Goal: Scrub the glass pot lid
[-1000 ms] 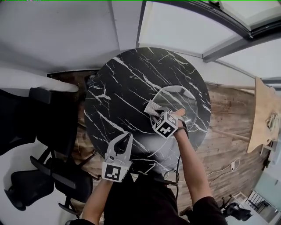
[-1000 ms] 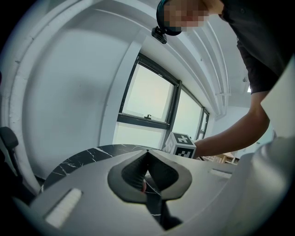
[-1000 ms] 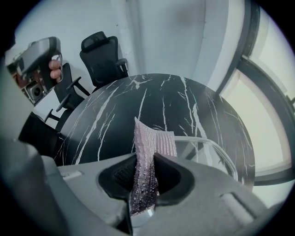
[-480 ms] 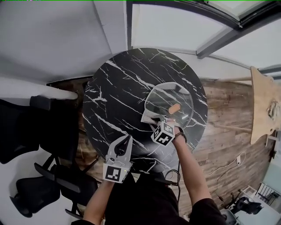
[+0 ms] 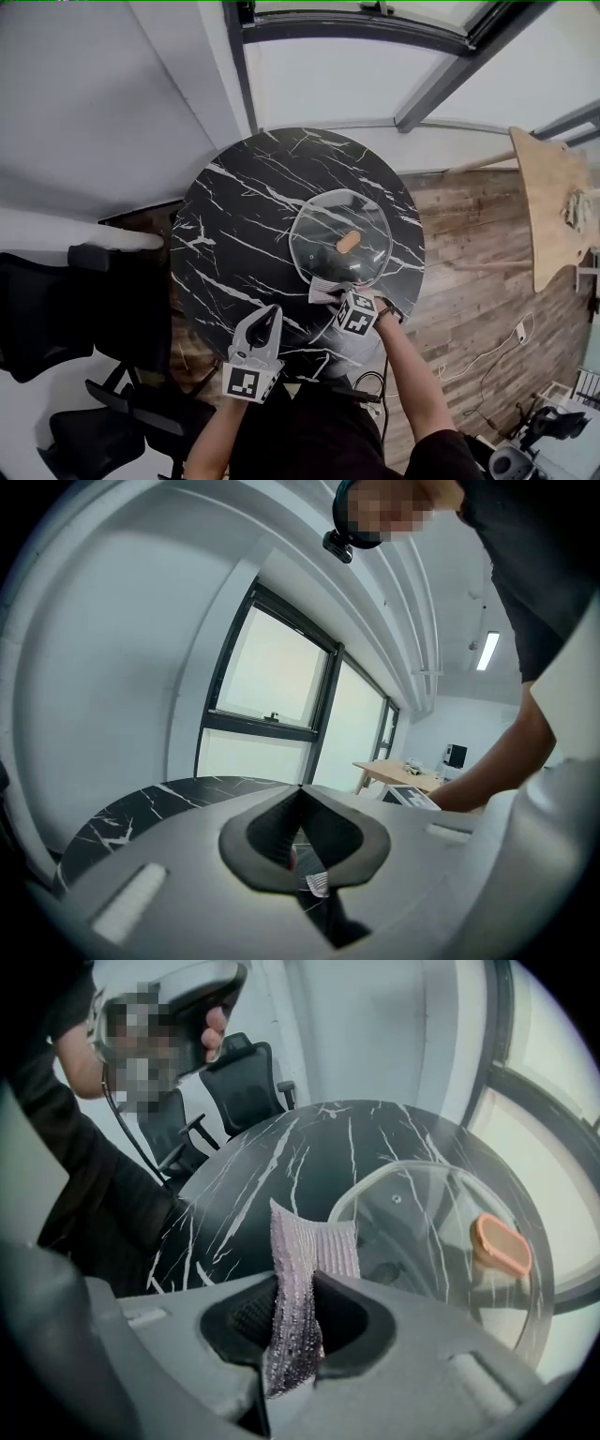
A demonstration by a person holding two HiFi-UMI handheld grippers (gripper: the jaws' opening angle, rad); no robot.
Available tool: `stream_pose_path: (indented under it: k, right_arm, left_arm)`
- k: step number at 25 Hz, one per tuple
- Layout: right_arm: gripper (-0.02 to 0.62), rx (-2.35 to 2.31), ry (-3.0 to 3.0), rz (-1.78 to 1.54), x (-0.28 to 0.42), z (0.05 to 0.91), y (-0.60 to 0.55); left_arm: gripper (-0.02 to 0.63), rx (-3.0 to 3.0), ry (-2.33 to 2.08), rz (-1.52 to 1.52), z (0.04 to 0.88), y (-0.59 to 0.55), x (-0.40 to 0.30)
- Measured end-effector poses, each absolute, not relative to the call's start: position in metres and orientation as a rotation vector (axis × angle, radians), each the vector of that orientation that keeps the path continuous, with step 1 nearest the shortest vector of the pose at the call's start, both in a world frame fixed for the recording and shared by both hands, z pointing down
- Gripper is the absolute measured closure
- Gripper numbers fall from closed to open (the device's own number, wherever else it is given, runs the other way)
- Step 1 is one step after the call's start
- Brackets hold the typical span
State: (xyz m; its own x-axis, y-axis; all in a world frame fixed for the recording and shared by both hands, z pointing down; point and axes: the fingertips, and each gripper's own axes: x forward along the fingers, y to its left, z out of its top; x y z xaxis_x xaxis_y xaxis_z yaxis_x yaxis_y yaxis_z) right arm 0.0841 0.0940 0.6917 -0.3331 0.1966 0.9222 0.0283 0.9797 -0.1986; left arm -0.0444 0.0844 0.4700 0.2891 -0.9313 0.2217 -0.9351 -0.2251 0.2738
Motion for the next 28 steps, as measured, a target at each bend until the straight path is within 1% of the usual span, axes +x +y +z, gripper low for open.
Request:
stream_pose_path:
  k: [4,7,11,13,15,20,25,28]
  right_arm:
    - [0.515,-0.113,-1.852,0.325,0.133,0.684,0.094]
    - [0.515,-0.014,-1.804,0.377,0.175,0.674,0.085]
    - [0.515,0.209,-1.721,0.313,0.224,0.651,0.054]
    - [0.515,0.335,-1.726,0.256,0.233,0.631,0.040]
    - [0.515,0.476,-1.816,0.239,0.223,0.601,0.027]
    - [0.515,0.894,-2.241,0.341,0.158,0.502,0.008]
    - [0.515,1.085,-2.591,0.460,0.109,0.424,0.038]
    - [0.515,1.186,-2.682,0.492,0.097,0.394,0.063]
  left_arm:
    - [0.603,2.262,-1.673,0.011,0.452,0.081,-0.033]
    - [0.603,2.281,-1.647,0.014,0.442,0.080,-0.024]
    - [0.603,2.305,-1.639,0.080,0.434,0.078,-0.021]
    - [0.603,2.296,-1.652,0.083,0.428,0.079,-0.020]
    - [0.603,2.276,-1.682,0.056,0.420,0.079,-0.021]
    - [0.603,2.301,-1.706,0.016,0.382,0.074,-0.013]
    - [0.603,2.344,-1.726,0.016,0.353,0.086,-0.015]
    - [0.603,2.354,-1.724,0.024,0.349,0.097,-0.015]
